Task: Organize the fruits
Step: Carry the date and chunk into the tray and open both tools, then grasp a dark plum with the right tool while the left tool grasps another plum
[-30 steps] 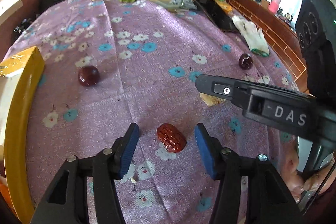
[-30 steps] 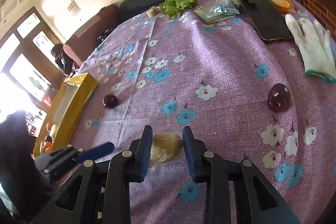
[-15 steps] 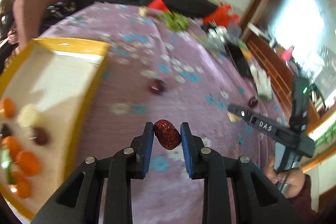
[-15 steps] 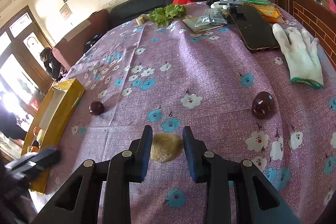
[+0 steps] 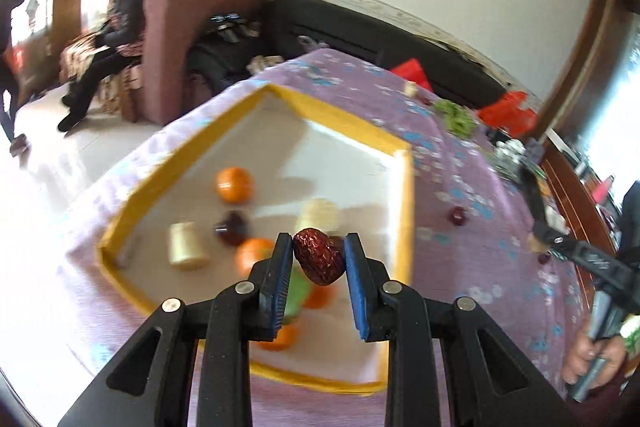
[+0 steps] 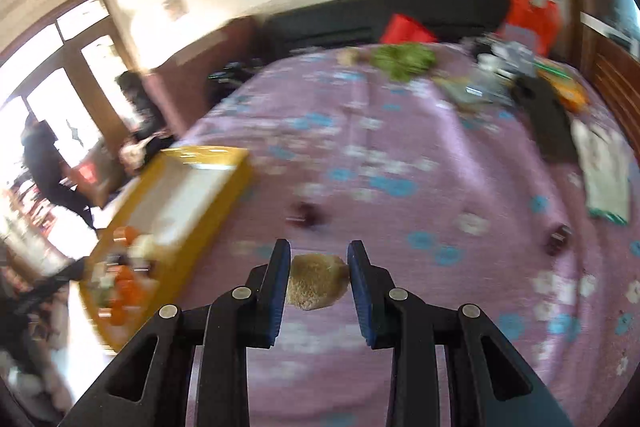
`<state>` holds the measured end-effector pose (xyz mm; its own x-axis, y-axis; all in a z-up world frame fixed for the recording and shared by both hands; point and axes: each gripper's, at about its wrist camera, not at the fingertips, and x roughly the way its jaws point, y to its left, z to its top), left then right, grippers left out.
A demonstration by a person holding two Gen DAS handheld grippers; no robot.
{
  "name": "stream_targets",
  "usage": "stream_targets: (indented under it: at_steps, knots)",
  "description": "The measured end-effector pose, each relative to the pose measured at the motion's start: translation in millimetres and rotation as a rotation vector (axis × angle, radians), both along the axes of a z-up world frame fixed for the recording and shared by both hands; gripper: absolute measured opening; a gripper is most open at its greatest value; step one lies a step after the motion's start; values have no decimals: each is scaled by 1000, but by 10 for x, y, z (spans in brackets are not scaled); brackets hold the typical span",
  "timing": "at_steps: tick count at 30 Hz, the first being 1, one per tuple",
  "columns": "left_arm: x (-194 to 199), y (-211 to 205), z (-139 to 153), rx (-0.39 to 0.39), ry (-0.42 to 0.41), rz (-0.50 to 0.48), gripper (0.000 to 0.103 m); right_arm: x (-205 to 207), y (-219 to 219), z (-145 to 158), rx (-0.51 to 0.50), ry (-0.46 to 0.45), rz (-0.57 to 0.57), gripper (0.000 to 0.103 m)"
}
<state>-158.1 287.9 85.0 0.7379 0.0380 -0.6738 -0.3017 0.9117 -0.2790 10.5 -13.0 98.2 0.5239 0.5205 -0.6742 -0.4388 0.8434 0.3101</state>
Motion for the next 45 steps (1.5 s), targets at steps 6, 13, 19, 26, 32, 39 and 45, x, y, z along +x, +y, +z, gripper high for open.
stream_targets:
  at_steps: [6,13,19,26,32,39,45]
  knots:
    - [-102,335,-174,-33,30,62,26,-268,992,19,9,52,227,33]
    - [21,560,-345,2,101,80,26,-473,1736,-325,-108,83,335,33]
    - [27,648,-390,-8,116,92,33,-575,1971,-495,-216,59,349,34]
    - [-142,662,-213,-4,66,132,67,-567,1988,-483,-206,48,345,40]
    - [-299,639,-23,0,28,170,83,-506,1777,-281,-135,30,299,46]
    - [-363,509,74,-22,17,139,86,-388,1323,-179,-85,37,203,52]
    - [-247,172,77,-11,42,63,86,-284,842,-245,-59,75,119,55]
